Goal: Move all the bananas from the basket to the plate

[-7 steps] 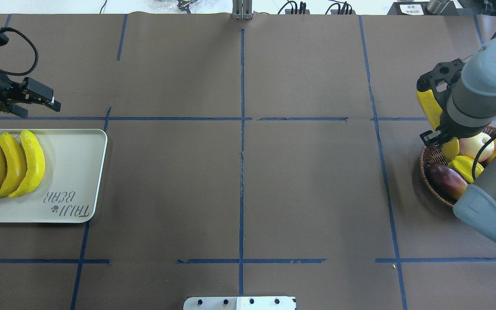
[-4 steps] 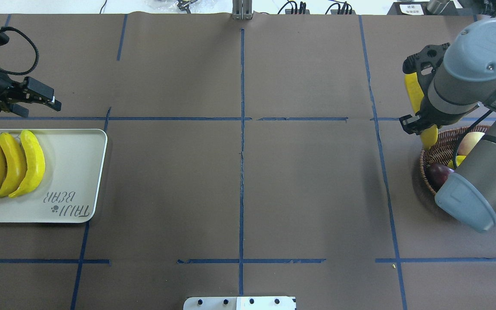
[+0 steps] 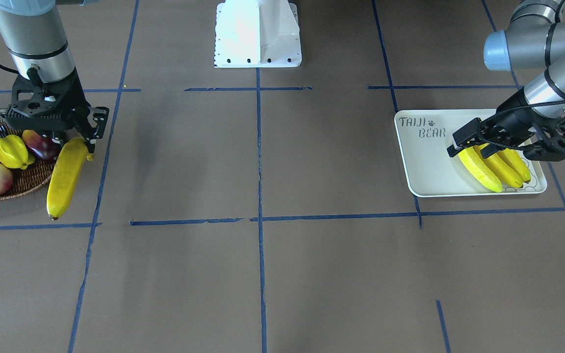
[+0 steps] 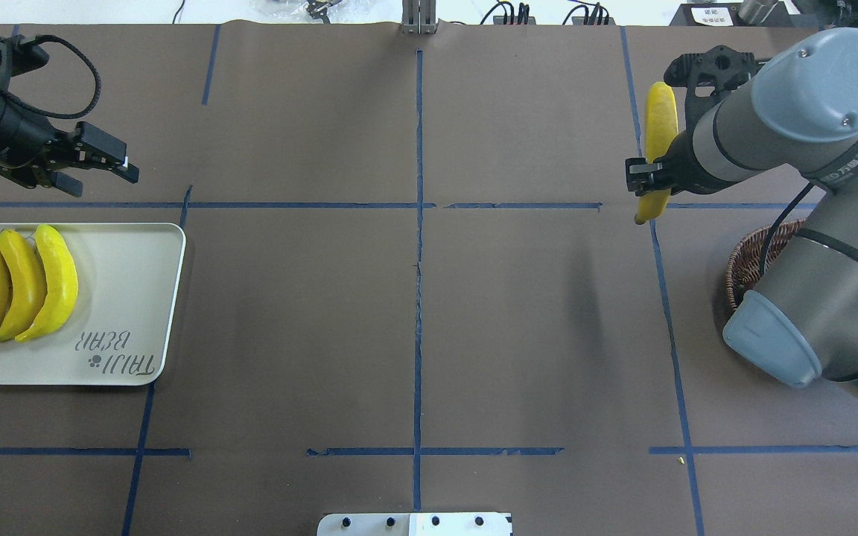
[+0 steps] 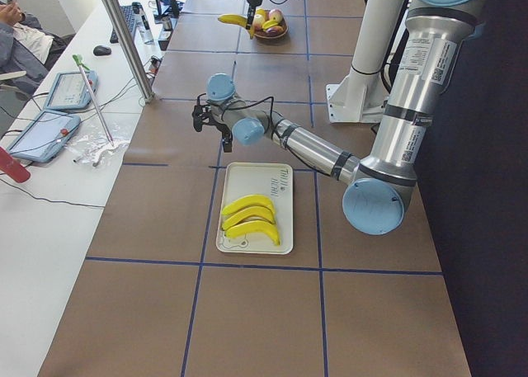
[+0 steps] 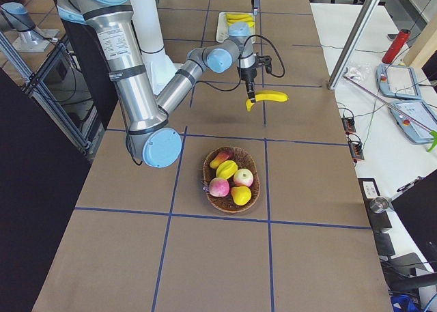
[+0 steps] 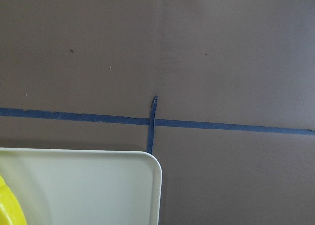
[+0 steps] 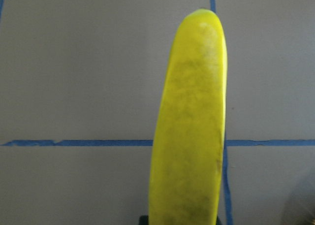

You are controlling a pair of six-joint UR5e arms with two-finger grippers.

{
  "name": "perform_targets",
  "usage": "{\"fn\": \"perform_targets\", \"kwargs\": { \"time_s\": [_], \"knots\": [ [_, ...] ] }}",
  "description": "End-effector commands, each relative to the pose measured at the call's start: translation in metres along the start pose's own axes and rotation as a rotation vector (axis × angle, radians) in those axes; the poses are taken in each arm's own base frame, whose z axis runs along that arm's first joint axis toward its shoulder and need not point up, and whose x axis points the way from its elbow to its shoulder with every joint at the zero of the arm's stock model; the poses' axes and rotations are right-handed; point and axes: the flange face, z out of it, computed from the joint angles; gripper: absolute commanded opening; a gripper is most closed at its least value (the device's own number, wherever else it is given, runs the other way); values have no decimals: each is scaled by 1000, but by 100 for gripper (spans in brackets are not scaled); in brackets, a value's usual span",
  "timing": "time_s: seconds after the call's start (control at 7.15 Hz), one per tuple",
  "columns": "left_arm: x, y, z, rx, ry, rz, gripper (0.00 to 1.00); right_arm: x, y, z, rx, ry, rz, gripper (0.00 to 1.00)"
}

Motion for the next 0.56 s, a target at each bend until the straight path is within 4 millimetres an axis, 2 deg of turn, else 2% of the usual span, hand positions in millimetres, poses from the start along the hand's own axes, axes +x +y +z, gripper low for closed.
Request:
{"fn": "perform_targets", "kwargs": {
  "time_s": [0.0,0.42],
  "knots": [
    [62,8,14,-25,49,48,100,-22,5,-5,-4,-200,103,5],
    [113,9,8,-19,98,76,100,-55,26,4,14,-468,90,5]
  ]
}}
